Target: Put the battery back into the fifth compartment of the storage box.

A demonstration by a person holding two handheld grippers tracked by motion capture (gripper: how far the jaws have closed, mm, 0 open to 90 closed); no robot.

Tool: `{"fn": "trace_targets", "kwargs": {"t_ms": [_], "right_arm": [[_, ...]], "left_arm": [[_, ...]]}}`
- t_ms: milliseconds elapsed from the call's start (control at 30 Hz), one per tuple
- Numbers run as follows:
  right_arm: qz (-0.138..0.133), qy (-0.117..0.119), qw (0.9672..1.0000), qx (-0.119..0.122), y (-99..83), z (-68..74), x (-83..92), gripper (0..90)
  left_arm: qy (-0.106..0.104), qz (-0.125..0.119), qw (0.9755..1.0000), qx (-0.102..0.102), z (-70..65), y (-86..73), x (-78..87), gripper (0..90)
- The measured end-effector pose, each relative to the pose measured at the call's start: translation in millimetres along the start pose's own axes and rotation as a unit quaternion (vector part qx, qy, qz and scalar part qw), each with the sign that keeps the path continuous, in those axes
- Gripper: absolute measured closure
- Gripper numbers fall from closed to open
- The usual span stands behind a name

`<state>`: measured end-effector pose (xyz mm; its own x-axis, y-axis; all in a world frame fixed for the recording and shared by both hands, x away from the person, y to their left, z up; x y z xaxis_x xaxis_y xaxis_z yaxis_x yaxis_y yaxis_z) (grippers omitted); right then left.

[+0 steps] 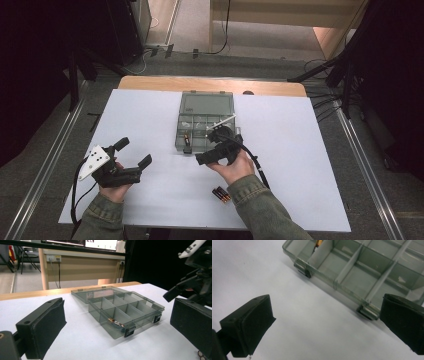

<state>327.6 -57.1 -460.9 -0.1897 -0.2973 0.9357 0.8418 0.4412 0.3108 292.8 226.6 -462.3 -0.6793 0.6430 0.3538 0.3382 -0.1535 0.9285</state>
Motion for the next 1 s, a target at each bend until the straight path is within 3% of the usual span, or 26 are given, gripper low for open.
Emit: {"fn": "trace_targets", "kwargs": {"t_ms": [233, 500, 1000], "right_arm": [[0.003, -0.003, 1.0000, 0.006, -14.1, -4.4, 5.0, 0.0], [0.018, -0.017, 0.9992, 0.030, -29.0, -4.6, 9.6, 0.0], [0.050, -0.028, 0.9978, 0.032, -51.8, -16.2, 2.7, 0.0]], "left_arm": [[0.001, 0.000, 1.0000, -0.003, -0.4, -0.2, 0.6, 0.0], [0.001, 0.000, 1.0000, -0.002, -0.7, -0.4, 0.4, 0.0], [0.002, 0.001, 1.0000, -0.003, -1.1, -0.7, 0.4, 0.0]]}}
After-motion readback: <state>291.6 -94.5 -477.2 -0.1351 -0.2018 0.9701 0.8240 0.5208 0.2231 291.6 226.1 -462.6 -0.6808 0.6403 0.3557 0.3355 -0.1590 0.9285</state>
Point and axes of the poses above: each handheld gripper's, and its own axes: x roughly backward along the jaws, y roughly out of its top, z roughly to its left, the point moved 4 cm from there along -x, roughly forward along the jaws, and after that the axes turned 12 degrees about z, right-handed, at the moved point
